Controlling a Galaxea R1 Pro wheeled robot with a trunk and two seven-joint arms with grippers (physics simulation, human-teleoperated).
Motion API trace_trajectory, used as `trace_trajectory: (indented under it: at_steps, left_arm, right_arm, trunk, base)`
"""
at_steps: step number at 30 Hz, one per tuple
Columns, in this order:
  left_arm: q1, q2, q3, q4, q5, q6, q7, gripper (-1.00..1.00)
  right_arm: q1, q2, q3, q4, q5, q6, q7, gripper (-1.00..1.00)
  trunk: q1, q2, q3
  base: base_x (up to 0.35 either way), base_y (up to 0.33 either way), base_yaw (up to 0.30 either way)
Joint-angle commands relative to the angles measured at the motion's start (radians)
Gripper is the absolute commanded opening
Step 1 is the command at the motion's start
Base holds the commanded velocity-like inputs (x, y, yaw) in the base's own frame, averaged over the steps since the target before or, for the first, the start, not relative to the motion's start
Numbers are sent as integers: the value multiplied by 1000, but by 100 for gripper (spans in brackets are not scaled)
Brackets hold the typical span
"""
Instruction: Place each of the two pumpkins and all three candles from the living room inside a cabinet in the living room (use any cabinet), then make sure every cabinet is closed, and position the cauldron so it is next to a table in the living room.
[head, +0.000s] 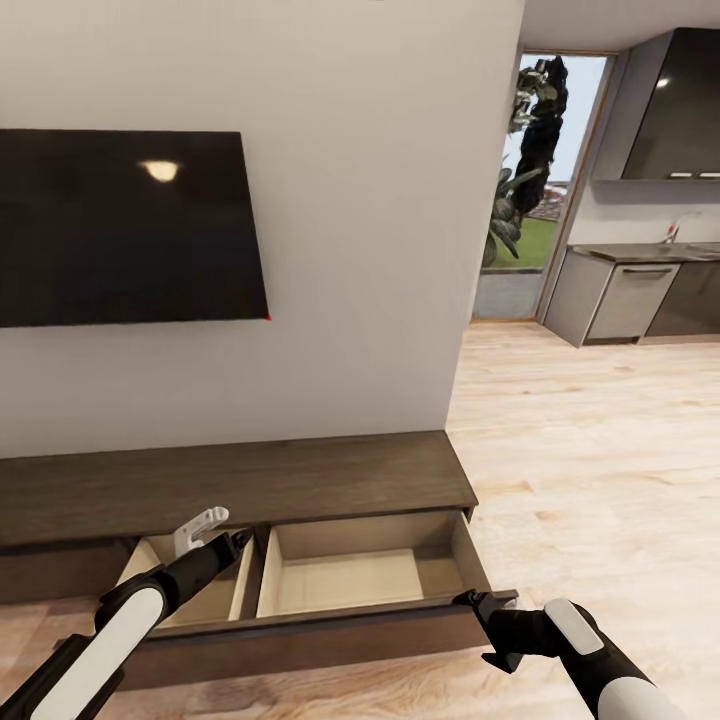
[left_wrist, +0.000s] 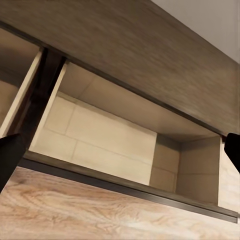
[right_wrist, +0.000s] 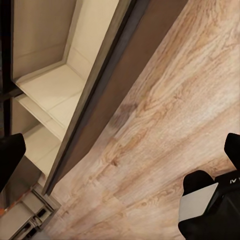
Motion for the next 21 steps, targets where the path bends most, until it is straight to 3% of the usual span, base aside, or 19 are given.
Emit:
trace_trajectory:
  at_steps: [1,21]
  left_arm:
    - [-1,1,-2,-2,7,1,8,100]
    - [-1,0,-2,-2,7,3,9,100]
  right_arm:
    - [0,0,-4,-1,-10,4,-10,100]
    - [0,0,-4,-1,-9,4,-10,100]
  trunk:
    - [-4,7,2]
    - [-81,147,65]
  base:
    - [0,0,0]
    - [0,0,0]
